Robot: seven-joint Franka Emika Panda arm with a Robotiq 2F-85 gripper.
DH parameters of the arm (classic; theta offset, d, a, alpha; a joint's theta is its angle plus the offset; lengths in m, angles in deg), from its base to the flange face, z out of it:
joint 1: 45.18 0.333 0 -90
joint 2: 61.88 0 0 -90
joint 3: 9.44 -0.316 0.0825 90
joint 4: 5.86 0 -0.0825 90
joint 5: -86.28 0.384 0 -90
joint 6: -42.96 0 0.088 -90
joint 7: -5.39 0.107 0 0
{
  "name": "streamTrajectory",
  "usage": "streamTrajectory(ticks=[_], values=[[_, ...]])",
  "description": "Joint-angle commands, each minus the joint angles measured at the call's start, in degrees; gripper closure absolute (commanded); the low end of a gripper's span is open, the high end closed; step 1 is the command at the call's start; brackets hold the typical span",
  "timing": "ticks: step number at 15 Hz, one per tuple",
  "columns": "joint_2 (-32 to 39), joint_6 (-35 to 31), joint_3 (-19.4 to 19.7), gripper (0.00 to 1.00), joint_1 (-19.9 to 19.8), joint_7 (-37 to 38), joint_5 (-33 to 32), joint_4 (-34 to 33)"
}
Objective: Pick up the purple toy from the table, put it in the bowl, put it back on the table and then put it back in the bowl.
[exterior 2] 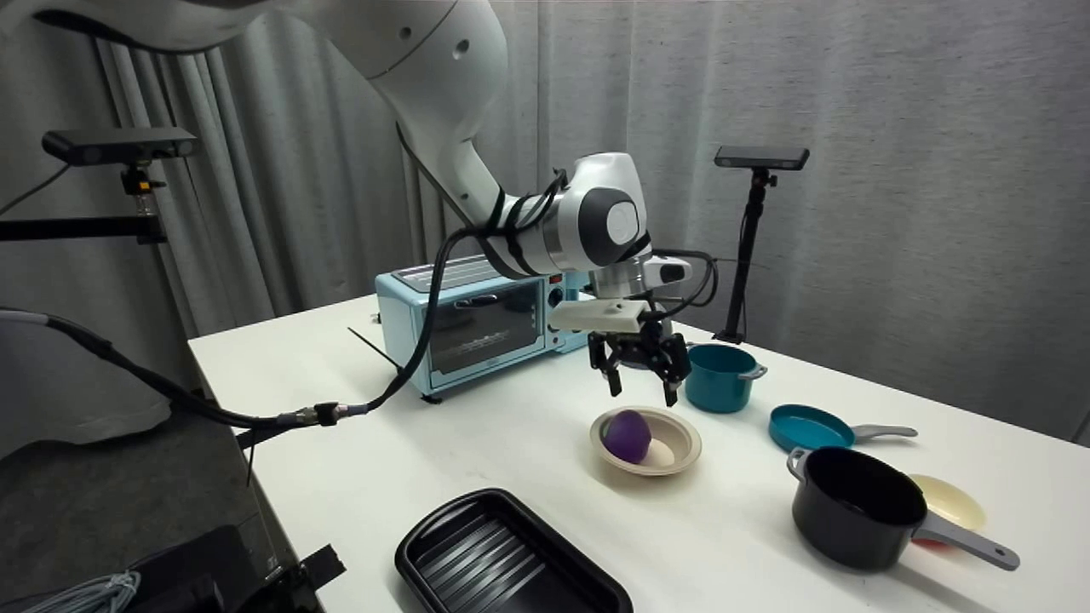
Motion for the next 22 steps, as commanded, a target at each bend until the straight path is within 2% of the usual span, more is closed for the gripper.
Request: streamTrajectory(ticks=[1, 2, 6, 22], values=[[-4.99, 0.62, -0.36, 0.0, -1.31, -1.08, 1.34, 3.34], [-1.69, 0.16, -0.05, 0.0, -0.5, -0.06, 0.21, 0.49], [-3.72, 0.17, -0.09, 0.0, -0.92, -0.08, 0.24, 2.12], [-3.74, 0.17, -0.1, 0.0, -0.92, -0.08, 0.25, 2.47]])
